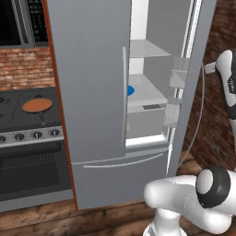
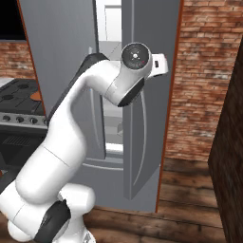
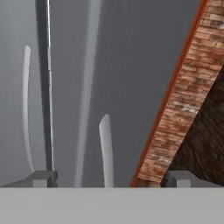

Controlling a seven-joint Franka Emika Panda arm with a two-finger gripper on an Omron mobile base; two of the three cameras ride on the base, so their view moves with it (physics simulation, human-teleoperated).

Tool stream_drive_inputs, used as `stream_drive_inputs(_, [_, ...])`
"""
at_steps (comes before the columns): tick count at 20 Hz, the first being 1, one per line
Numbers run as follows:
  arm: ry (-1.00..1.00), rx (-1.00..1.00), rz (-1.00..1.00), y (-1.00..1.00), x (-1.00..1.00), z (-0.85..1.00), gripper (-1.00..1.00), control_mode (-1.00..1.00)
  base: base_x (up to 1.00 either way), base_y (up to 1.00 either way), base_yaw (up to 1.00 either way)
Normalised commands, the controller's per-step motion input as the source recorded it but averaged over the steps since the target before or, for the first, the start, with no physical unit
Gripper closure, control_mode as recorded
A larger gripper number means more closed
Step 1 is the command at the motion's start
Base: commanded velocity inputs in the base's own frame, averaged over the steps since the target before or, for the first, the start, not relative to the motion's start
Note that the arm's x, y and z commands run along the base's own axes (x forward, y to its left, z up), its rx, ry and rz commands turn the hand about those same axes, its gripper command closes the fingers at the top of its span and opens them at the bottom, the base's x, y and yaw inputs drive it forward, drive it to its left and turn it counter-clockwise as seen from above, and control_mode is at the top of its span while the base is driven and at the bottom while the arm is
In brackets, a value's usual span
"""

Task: Retrieve the fish from the fridge and place it on the saucepan with marinade on the stove.

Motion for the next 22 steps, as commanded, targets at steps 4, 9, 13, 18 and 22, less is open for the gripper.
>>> stream_drive_inputs(4, [0.01,-0.12,-0.27,0.65,-0.46,0.47,-1.00,-1.00,0.00,0.00,0.00])
stream_drive_inputs(9, [0.00,-0.12,-0.27,0.69,-0.49,0.18,-1.00,-1.00,0.00,0.00,0.00])
stream_drive_inputs(13, [0.00,-0.07,-0.28,0.64,-0.46,0.00,-1.00,-1.00,0.00,0.00,0.00])
stream_drive_inputs(18, [-0.01,-0.01,-0.32,0.58,-0.34,0.00,-1.00,-1.00,0.00,0.00,0.00])
stream_drive_inputs(22, [-0.07,-0.01,-0.35,0.39,-0.08,0.05,-1.00,-1.00,0.00,0.00,0.00])
